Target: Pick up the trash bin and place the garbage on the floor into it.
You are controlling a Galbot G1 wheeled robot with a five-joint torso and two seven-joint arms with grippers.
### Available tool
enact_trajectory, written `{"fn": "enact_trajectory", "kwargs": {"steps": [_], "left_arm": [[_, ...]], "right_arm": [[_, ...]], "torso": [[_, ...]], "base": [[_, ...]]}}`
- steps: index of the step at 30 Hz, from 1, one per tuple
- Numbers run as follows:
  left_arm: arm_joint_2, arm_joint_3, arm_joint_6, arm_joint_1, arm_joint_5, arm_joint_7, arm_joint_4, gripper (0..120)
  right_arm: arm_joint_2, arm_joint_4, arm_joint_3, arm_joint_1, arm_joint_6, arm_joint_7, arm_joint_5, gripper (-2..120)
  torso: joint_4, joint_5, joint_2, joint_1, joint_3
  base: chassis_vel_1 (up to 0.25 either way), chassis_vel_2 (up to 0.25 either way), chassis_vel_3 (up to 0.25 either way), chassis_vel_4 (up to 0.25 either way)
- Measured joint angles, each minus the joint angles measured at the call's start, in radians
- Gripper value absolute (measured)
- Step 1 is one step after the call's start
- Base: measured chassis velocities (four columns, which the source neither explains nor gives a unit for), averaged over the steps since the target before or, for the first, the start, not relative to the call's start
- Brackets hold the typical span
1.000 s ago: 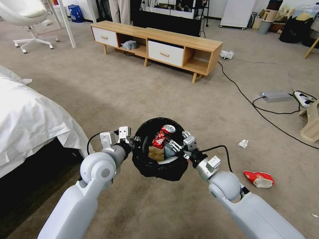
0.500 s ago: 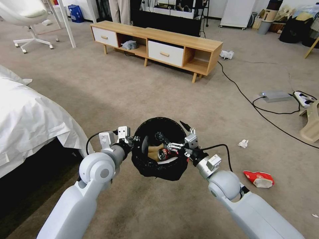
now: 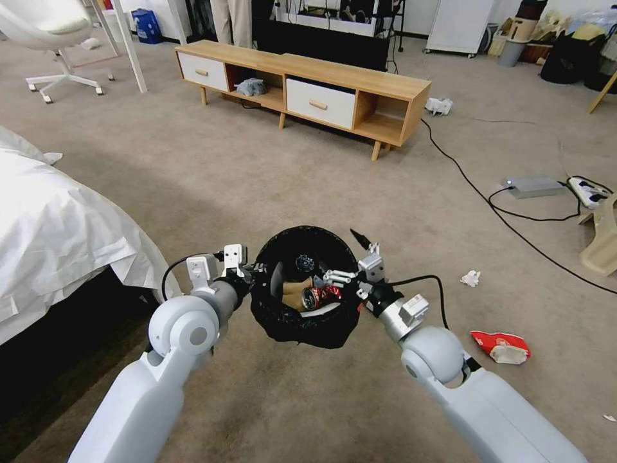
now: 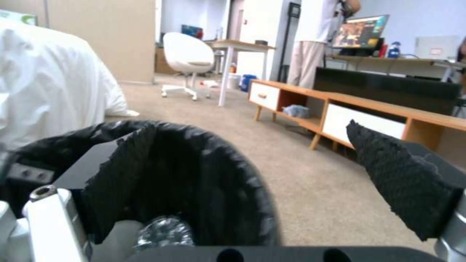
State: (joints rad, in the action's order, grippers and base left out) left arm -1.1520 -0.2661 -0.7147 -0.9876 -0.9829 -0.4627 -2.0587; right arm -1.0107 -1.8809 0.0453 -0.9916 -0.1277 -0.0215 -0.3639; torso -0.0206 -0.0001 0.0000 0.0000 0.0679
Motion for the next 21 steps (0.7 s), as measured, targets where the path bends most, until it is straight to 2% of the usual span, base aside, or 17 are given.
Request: {"fn": "enact_trajectory", "kwargs": {"steps": [2, 6, 8, 9, 11, 12, 14, 15, 17, 21], "left_arm": [[0.0, -0.024, 0.001, -0.001, 0.0, 0.0, 0.002, 0], [-0.001, -0.043, 0.002, -0.002, 0.0, 0.0, 0.002, 0], [-0.001, -0.06, 0.002, -0.007, -0.003, 0.001, -0.005, 0], [-0.001, -0.06, 0.002, -0.007, -0.003, 0.001, -0.005, 0], [-0.003, -0.08, 0.004, -0.012, -0.004, 0.001, -0.012, 0], [-0.003, -0.08, 0.004, -0.012, -0.004, 0.001, -0.012, 0], [-0.004, -0.09, 0.005, -0.014, -0.003, 0.001, -0.016, 0], [-0.004, -0.09, 0.005, -0.014, -0.003, 0.001, -0.016, 0], [-0.004, -0.099, 0.006, -0.016, 0.003, 0.001, -0.02, 0], [-0.003, -0.103, 0.007, -0.016, 0.004, 0.001, -0.023, 0]], "right_arm": [[0.001, -0.025, 0.042, 0.005, 0.015, -0.036, -0.019, 100], [0.0, -0.054, 0.073, 0.009, 0.046, -0.089, -0.039, 100], [-0.002, -0.09, 0.099, 0.016, 0.095, -0.17, -0.071, 100], [-0.002, -0.09, 0.099, 0.016, 0.095, -0.17, -0.071, 100], [-0.008, -0.127, 0.127, 0.026, 0.171, -0.277, -0.101, 100], [-0.008, -0.127, 0.127, 0.026, 0.171, -0.277, -0.101, 100], [-0.012, -0.146, 0.15, 0.03, 0.225, -0.361, -0.123, 100], [-0.012, -0.146, 0.15, 0.03, 0.225, -0.361, -0.123, 100], [-0.016, -0.156, 0.176, 0.03, 0.287, -0.461, -0.145, 100], [-0.019, -0.162, 0.19, 0.024, 0.336, -0.537, -0.171, 100]], "torso": [[0.0, -0.0001, 0.0, 0.0, 0.0], [0.0, 0.0, 0.0, 0.0, 0.0], [-0.0001, 0.0, 0.0, 0.0, 0.0], [-0.0001, 0.0, 0.0, 0.0, 0.0], [0.0, 0.0001, 0.0, 0.0, 0.0], [0.0, 0.0001, 0.0, 0.0, 0.0], [0.0, 0.0, 0.0, 0.0, 0.0], [0.0, 0.0, 0.0, 0.0, 0.0], [0.0, 0.0, 0.0, 0.0, 0.0], [0.0, 0.0001, 0.0, 0.0, 0.0]], "base": [[0.0, 0.0, 0.0, 0.0], [0.0, 0.0, 0.0, 0.0], [0.0, 0.0, 0.0, 0.0], [0.0, 0.0, 0.0, 0.0], [0.0, 0.0, 0.0, 0.0], [0.0, 0.0, 0.0, 0.0], [0.0, 0.0, 0.0, 0.0], [0.0, 0.0, 0.0, 0.0], [0.0, 0.0, 0.0, 0.0], [0.0, 0.0, 0.0, 0.0]]}}
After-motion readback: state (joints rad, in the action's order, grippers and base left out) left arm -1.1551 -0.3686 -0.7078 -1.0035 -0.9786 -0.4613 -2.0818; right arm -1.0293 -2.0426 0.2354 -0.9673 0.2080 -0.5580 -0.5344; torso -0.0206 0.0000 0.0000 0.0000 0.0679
